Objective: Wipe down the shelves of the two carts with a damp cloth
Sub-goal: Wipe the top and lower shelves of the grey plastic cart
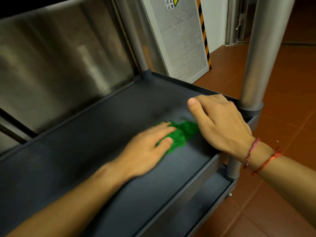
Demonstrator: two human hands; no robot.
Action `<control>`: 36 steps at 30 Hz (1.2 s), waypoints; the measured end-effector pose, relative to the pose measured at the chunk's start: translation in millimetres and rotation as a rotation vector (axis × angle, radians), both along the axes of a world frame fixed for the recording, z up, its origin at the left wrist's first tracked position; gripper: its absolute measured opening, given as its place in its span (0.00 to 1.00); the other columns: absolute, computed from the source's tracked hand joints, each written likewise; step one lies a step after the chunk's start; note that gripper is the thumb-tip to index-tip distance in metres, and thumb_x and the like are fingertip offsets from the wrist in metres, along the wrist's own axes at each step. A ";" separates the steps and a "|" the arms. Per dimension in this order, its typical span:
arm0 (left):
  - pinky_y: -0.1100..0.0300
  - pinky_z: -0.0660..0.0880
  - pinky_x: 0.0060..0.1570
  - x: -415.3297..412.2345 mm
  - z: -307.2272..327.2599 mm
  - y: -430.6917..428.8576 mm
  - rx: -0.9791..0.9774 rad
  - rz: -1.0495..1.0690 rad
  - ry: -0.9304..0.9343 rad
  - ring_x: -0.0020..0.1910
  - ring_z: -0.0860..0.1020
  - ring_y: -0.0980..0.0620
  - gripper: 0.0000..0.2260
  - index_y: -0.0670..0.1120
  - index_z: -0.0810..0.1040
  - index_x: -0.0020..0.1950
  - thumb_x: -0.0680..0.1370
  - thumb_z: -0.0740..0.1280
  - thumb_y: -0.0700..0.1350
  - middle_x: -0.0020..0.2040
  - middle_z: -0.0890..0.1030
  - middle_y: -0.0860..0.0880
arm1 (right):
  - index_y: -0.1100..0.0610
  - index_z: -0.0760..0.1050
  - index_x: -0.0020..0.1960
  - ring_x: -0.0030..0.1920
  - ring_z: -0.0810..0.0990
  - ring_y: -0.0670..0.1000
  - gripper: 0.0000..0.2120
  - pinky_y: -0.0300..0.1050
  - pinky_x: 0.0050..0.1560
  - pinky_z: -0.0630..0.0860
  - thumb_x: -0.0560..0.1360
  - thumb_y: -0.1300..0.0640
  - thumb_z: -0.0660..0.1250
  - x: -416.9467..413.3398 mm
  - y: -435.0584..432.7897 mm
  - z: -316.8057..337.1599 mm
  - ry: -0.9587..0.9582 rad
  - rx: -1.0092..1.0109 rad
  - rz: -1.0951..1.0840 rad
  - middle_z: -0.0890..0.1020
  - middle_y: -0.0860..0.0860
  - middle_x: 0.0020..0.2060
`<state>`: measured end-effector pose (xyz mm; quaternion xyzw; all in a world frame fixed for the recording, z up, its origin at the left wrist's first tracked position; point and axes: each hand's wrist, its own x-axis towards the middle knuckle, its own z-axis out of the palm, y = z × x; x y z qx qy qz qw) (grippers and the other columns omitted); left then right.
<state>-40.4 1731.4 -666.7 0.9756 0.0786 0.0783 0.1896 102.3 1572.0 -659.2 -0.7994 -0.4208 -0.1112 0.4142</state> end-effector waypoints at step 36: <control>0.74 0.60 0.66 68.6 -5.6 72.4 -0.062 0.107 -0.060 0.70 0.70 0.59 0.17 0.55 0.74 0.71 0.81 0.65 0.50 0.71 0.73 0.57 | 0.48 0.77 0.50 0.48 0.75 0.54 0.22 0.56 0.50 0.73 0.82 0.39 0.48 3.1 0.6 -4.9 -0.029 -0.074 -0.003 0.80 0.44 0.42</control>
